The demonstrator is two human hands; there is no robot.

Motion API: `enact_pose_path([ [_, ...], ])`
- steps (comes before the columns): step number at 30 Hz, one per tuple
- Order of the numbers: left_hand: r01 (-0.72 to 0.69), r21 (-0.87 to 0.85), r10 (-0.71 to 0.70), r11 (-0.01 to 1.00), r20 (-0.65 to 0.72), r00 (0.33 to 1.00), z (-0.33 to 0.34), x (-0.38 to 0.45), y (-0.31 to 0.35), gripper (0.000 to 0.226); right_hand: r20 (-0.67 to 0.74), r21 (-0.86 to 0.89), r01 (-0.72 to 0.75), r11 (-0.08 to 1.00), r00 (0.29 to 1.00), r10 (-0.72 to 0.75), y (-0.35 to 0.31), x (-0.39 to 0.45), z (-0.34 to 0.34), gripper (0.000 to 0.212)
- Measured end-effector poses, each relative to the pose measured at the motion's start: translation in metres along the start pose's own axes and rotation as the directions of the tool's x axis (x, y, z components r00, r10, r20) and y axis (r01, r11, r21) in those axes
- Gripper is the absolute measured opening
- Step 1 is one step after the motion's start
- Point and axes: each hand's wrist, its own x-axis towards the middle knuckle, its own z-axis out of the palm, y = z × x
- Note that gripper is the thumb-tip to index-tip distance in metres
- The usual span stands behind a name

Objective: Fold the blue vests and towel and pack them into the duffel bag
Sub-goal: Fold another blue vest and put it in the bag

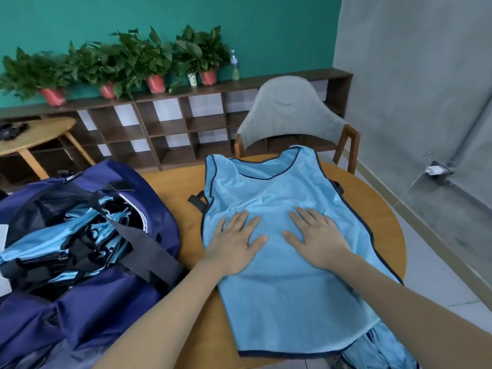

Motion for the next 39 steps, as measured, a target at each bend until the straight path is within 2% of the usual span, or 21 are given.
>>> enact_pose_path([
  [5,0.001,0.022,-0.001,1.000,0.008,1.000,-0.007,0.034,-0.011,0.071,0.002,-0.010,0.014,1.000,1.000,-0.014,0.002,0.043,-0.002,0.074],
  [7,-0.010,0.014,0.010,1.000,-0.061,0.998,-0.006,0.037,-0.013,0.067,-0.062,0.043,0.026,0.999,0.998,-0.024,0.004,0.048,0.000,0.068],
  [8,-0.026,0.017,0.028,1.000,-0.139,0.990,-0.005,0.037,-0.013,0.064,-0.109,0.084,0.034,0.996,0.994,-0.025,0.004,0.047,-0.001,0.063],
  [10,-0.105,0.072,0.123,0.992,-0.349,0.929,-0.005,0.028,-0.010,0.056,-0.198,0.149,0.083,0.985,0.979,-0.052,0.003,0.036,-0.002,0.049],
  [12,-0.228,0.103,0.247,0.968,-0.528,0.812,-0.001,0.013,-0.007,0.043,-0.241,0.185,0.163,0.969,0.963,-0.116,-0.001,0.018,-0.006,0.041],
  [14,-0.329,0.040,0.283,0.944,-0.612,0.738,0.003,-0.009,0.000,0.032,-0.252,0.220,0.253,0.942,0.948,-0.196,-0.006,-0.011,-0.010,0.044],
  [16,-0.417,-0.085,0.271,0.905,-0.639,0.720,0.004,-0.036,0.014,0.025,-0.266,0.241,0.349,0.905,0.921,-0.285,-0.011,-0.043,-0.012,0.042],
  [18,-0.494,-0.184,0.294,0.850,-0.612,0.734,0.005,-0.066,0.028,0.024,-0.289,0.253,0.422,0.871,0.892,-0.349,-0.016,-0.078,-0.012,0.034],
  [20,-0.502,-0.240,0.322,0.831,-0.529,0.785,0.011,-0.094,0.039,0.028,-0.295,0.273,0.439,0.856,0.885,-0.360,-0.015,-0.110,-0.006,0.031],
  [23,-0.384,-0.290,0.279,0.877,-0.343,0.897,0.027,-0.123,0.046,0.049,-0.300,0.324,0.372,0.870,0.912,-0.278,-0.010,-0.150,0.008,0.049],
  [25,-0.332,-0.308,0.250,0.892,-0.277,0.928,0.031,-0.141,0.049,0.059,-0.325,0.391,0.338,0.856,0.921,-0.216,-0.008,-0.169,0.017,0.059],
  [28,-0.320,-0.323,0.227,0.891,-0.295,0.928,0.027,-0.162,0.059,0.064,-0.340,0.376,0.331,0.865,0.918,-0.203,-0.010,-0.187,0.024,0.062],
  [33,-0.239,-0.314,0.133,0.919,-0.323,0.937,0.026,-0.183,0.074,0.063,-0.352,0.306,0.338,0.890,0.909,-0.224,-0.018,-0.196,0.020,0.030],
  [35,-0.225,-0.294,0.123,0.929,-0.327,0.937,0.023,-0.186,0.079,0.052,-0.331,0.321,0.340,0.884,0.915,-0.231,-0.022,-0.199,0.008,0.019],
  [37,-0.224,-0.304,0.114,0.926,-0.339,0.934,0.018,-0.188,0.084,0.027,-0.294,0.393,0.298,0.870,0.937,-0.188,-0.023,-0.200,-0.005,0.013],
  [39,-0.218,-0.330,0.098,0.918,-0.346,0.933,0.012,-0.190,0.083,0.021,-0.282,0.444,0.256,0.859,0.950,-0.137,-0.023,-0.200,-0.019,0.011],
])
